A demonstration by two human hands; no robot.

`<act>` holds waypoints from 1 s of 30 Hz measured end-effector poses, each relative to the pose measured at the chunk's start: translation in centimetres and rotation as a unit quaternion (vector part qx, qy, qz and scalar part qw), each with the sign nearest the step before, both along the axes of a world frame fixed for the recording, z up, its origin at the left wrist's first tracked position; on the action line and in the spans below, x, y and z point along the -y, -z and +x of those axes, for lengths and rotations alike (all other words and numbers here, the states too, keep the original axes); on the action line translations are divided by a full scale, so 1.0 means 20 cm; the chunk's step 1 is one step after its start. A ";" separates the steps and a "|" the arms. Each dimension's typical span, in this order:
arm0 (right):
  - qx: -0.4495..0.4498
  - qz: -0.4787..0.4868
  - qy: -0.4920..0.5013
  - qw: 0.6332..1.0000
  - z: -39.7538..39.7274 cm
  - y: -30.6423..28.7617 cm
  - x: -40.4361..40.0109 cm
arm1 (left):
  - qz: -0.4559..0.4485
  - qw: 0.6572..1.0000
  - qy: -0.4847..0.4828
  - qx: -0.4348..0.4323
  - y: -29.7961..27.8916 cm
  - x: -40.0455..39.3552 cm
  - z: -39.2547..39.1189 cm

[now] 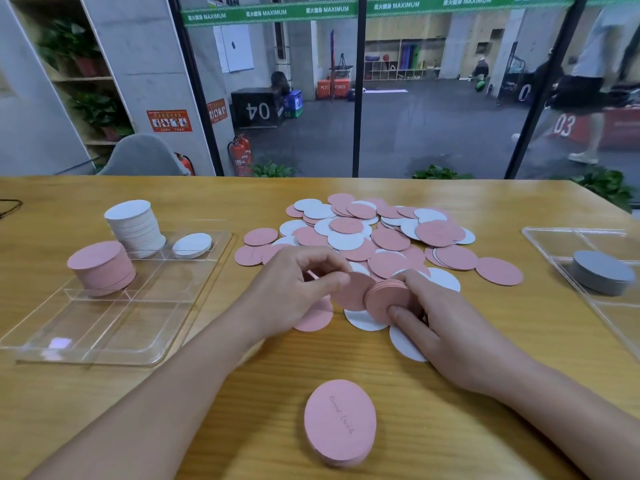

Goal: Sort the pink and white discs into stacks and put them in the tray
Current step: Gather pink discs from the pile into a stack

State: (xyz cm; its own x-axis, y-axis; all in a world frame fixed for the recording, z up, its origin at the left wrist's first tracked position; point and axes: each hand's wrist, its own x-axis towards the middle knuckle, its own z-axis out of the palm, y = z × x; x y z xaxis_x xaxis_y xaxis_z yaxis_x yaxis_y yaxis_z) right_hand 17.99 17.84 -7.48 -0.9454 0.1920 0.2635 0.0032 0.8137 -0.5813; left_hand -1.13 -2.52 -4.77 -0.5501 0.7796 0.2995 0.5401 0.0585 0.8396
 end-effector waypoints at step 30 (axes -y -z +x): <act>0.013 0.002 -0.009 1.000 0.01 -0.01 0.00 | -0.218 0.961 -0.138 -0.101 -0.02 0.13 -0.19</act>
State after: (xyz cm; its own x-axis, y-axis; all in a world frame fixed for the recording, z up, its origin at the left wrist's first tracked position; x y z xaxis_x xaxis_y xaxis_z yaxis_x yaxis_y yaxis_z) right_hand 18.11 17.82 -7.22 -0.9554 0.1744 0.2385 0.0045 0.8156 -0.5785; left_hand -4.85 -5.20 -4.38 -0.7186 0.6883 0.0996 0.6028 0.5450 0.5828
